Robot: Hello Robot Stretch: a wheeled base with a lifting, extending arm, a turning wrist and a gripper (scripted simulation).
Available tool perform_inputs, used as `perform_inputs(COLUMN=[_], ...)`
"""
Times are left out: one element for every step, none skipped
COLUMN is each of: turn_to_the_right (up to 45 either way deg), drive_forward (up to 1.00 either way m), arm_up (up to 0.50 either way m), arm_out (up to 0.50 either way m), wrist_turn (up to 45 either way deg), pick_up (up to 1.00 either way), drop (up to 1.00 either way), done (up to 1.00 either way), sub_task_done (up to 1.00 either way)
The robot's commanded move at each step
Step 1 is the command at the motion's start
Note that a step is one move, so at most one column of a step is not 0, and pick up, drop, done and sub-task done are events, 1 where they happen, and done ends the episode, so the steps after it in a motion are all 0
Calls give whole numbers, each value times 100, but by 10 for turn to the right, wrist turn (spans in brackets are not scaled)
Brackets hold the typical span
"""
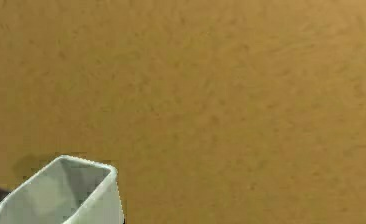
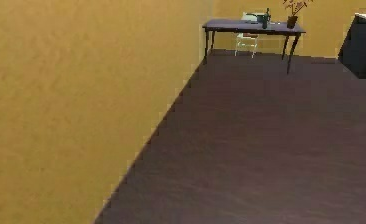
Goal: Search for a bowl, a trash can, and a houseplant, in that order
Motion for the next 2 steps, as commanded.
perform_inputs(turn_to_the_right=[450,450], drive_forward=[0,0], arm_up=[0,0], arm_out=[0,0], wrist_turn=[0,0], pick_up=[0,0], drop=[0,0], done=[0,0], sub_task_done=[0,0])
